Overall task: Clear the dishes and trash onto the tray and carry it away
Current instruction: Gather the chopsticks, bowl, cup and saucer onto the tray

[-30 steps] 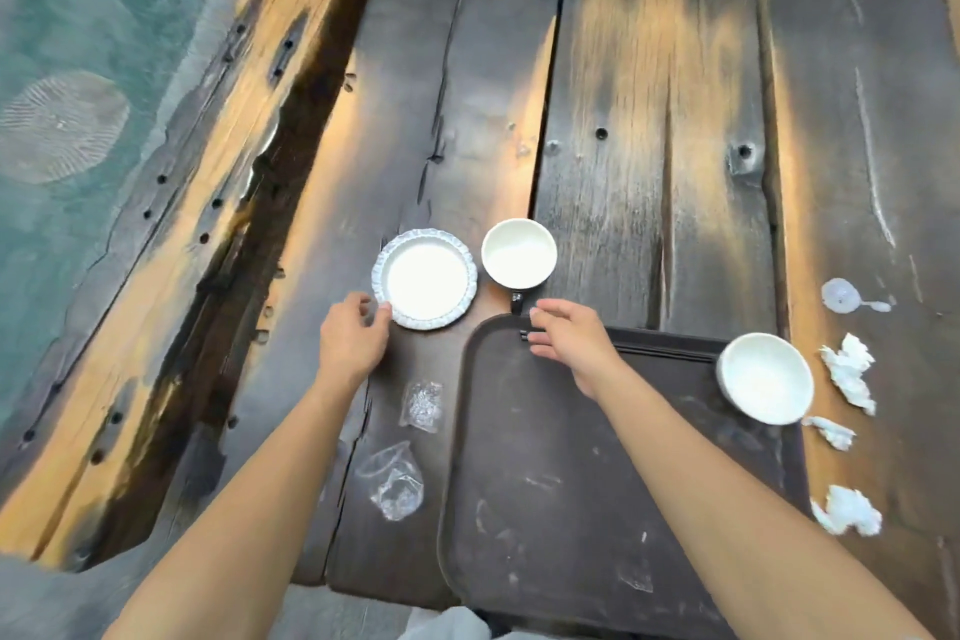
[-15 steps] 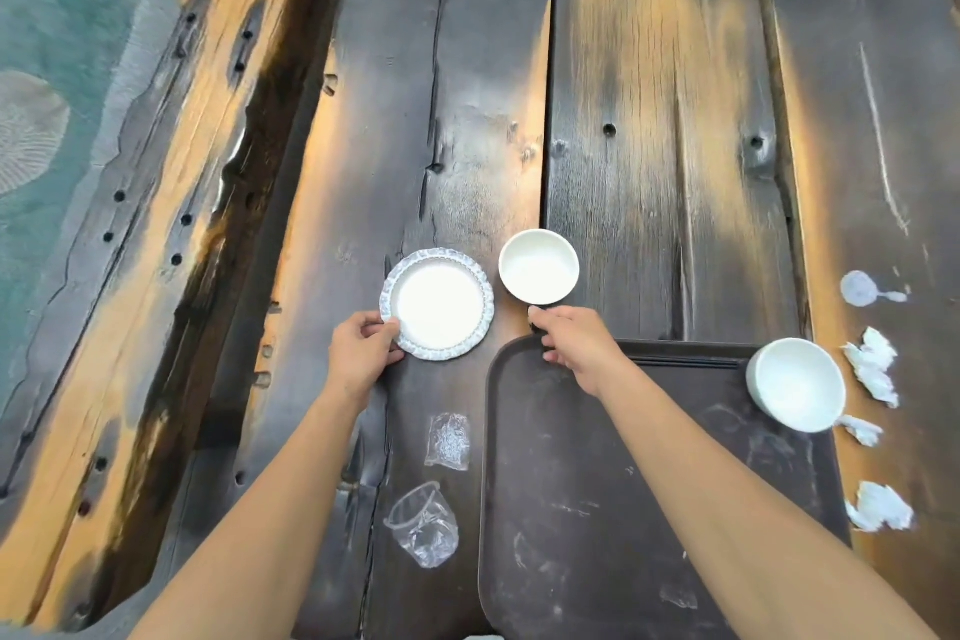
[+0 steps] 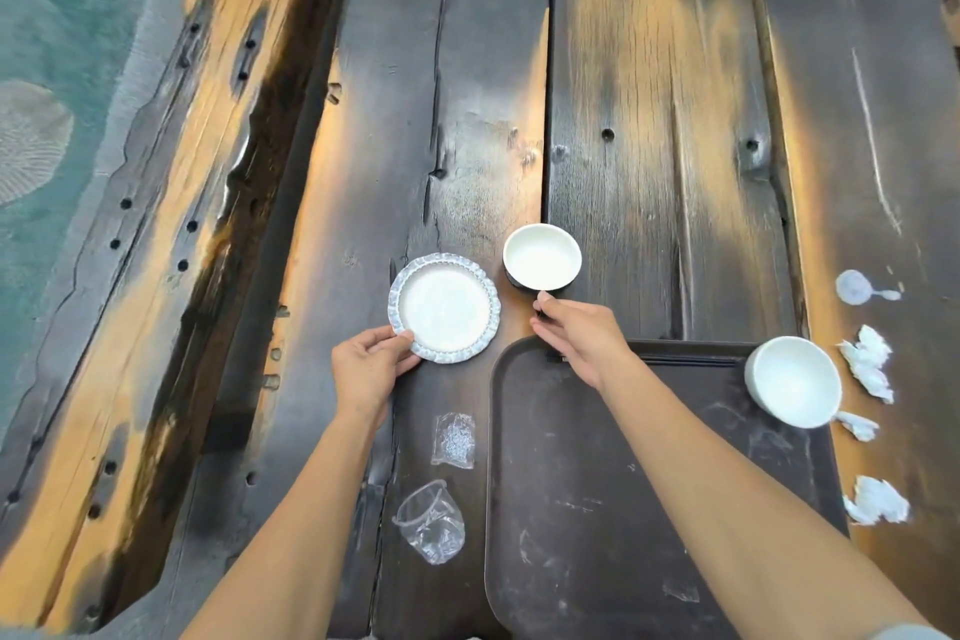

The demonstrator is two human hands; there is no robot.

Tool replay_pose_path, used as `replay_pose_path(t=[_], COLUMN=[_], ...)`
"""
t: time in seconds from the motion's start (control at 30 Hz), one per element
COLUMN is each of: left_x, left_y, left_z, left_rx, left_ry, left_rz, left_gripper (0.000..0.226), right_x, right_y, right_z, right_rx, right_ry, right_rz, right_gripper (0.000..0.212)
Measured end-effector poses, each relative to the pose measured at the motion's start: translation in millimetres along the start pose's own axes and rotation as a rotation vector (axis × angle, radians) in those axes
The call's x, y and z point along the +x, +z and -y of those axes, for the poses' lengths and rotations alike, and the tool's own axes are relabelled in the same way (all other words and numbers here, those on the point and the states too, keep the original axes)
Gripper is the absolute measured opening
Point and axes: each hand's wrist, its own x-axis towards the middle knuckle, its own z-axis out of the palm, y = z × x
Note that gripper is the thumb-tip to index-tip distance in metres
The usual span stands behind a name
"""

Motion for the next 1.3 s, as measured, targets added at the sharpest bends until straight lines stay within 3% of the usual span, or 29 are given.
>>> replay_pose_path(t=[0.47, 0.97, 1.3], left_x=[-59, -133, -143], left_y=[-4, 29, 44], left_z=[2, 87, 124], left_rx=[0.049, 0.163, 0.164], left_ry=[0.056, -0.005, -0.069], left_rz=[0.071, 0.083, 0.014], left_gripper=[0.022, 0.002, 0.025], right_x=[-34, -106, -132], right_y=[-31, -102, -138], right_z=[3, -51, -104], right_rx=[0.029, 0.018, 0.004], right_ry=[-0.057, -0.119, -0.072], right_rz=[-0.061, -0.065, -0.035], right_gripper=[0.009, 0.009, 0.02])
